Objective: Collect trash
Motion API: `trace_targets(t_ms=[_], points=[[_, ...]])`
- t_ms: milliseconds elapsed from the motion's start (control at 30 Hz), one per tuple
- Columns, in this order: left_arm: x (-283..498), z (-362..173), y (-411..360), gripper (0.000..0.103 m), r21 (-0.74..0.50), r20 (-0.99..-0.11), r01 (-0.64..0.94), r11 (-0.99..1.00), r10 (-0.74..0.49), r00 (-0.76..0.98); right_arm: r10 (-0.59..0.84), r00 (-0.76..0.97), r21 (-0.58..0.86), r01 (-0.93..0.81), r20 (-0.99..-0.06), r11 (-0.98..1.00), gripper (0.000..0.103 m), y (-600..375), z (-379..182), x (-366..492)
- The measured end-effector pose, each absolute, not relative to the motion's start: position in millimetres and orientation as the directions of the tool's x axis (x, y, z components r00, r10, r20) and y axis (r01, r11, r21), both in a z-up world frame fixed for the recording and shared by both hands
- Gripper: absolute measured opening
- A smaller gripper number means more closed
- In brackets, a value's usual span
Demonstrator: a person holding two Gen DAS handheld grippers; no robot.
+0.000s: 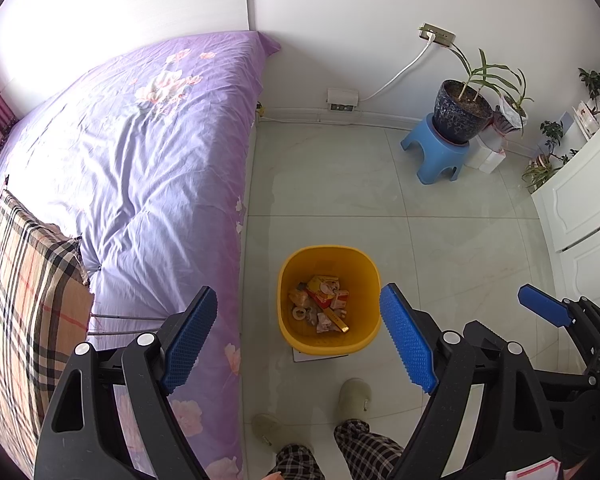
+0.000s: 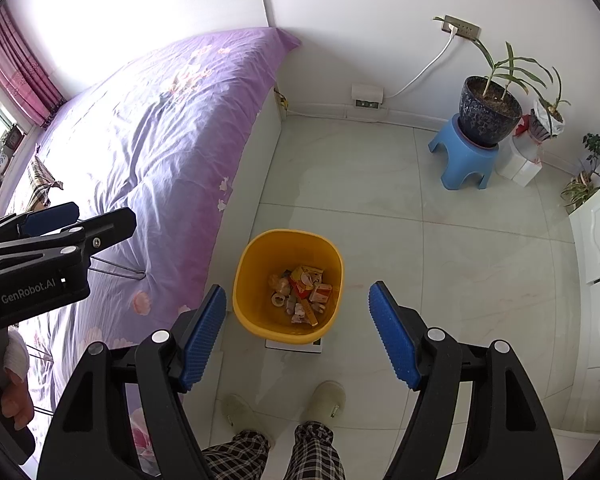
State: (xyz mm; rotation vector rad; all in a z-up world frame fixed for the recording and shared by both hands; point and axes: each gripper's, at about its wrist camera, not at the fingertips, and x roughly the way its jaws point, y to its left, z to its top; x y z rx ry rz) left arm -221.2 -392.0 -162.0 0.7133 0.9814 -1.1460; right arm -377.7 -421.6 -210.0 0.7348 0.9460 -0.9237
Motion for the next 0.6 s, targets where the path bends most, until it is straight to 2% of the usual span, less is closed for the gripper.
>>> trace_targets(t_ms=[67,133,200,367,433,500,600], points=[[-222.0,-161.4,-391.8,0.076,-0.005,-0.905,0.960,0.280,-0.410,0.115,-0.323,0.280,0.125,0.896,-0.904,0.427,0.075,-419.9,-210.0,-376.1],[-222.7,-161.9,-392.3,0.056,-0.006,-0.905,0.963,0.268,-0.411,0.108,-0.322,0.281,0.126,0.896,-0.904,0.426,0.075,-420.4,-210.2,-376.2],[-222.9,-162.9,-393.2,0.052,-0.018,-0.907,0.967,0.256,-0.412,0.092,-0.323,0.280,0.125,0.896,-0.904,0.426,0.075,-421.2,-210.1,-377.1],[-223.8,-161.5,-392.4,0.069,-0.011,-0.902,0.967,0.256,-0.419,0.101,-0.323,0.280,0.126,0.896,-0.904,0.426,0.075,-421.7,-210.1,-377.2],[-223.2,-159.8,-391.6,0.089,0.005,-0.897,0.963,0.270,-0.424,0.124,-0.322,0.280,0.126,0.896,-0.904,0.426,0.075,-421.4,-210.6,-377.4],[-221.5,-157.8,-390.4,0.095,-0.002,-0.893,0.959,0.283,-0.432,0.126,-0.322,0.281,0.126,0.896,-0.904,0.426,0.075,-421.9,-210.5,-377.3],[-219.4,-157.1,-391.4,0.097,0.000,-0.894,0.956,0.294,-0.428,0.131,-0.320,0.281,0.126,0.895,-0.905,0.428,0.075,-421.4,-210.9,-377.0]])
